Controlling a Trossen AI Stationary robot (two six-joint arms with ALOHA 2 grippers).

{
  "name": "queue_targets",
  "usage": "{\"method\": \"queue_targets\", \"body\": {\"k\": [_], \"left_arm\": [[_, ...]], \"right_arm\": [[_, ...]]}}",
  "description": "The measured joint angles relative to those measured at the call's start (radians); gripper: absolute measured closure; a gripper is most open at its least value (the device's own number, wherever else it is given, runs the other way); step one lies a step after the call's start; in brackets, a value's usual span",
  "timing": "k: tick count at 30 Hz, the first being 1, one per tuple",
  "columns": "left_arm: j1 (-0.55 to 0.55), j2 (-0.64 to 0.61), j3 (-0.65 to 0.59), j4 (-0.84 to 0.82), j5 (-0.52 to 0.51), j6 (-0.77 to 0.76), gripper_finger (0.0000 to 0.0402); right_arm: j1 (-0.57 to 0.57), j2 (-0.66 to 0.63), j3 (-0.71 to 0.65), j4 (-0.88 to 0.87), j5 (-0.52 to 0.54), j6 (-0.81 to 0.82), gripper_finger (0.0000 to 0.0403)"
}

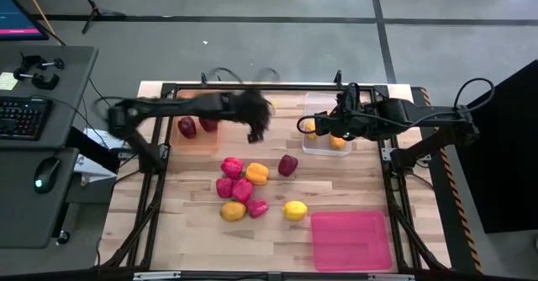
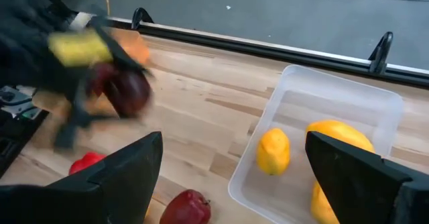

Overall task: Sort produce into baskets
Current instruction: Put the apple into the orange bin

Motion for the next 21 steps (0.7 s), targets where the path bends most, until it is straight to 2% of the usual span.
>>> {"method": "queue_targets", "body": {"k": [5,8,11,14,21], "left_arm": [[0.102,-0.355,-0.322,0.142,-0.183,-0.212,0.0115],[0.137,-0.543,-0.509,0.115,-0.261,-0.330,0.0115],[0.158,-0.679,-0.630,0.056,-0.380,-0.432,0.0116],[0.195,-0.728,-0.667,-0.013,-0.420,-0.530,0.0116],[0.306,-0.669,-0.668,-0.144,-0.421,-0.645,0.0104]], "right_arm": [[0.000,0.001,0.000,-0.002,0.011,0.002,0.0047],[0.000,0.001,0.000,-0.002,0.021,0.002,0.0047],[0.000,0.001,0.000,0.000,0.033,0.002,0.0047],[0.000,0.001,0.000,0.005,0.047,0.002,0.0047],[0.000,0.001,0.000,0.009,0.049,0.002,0.0047]]}}
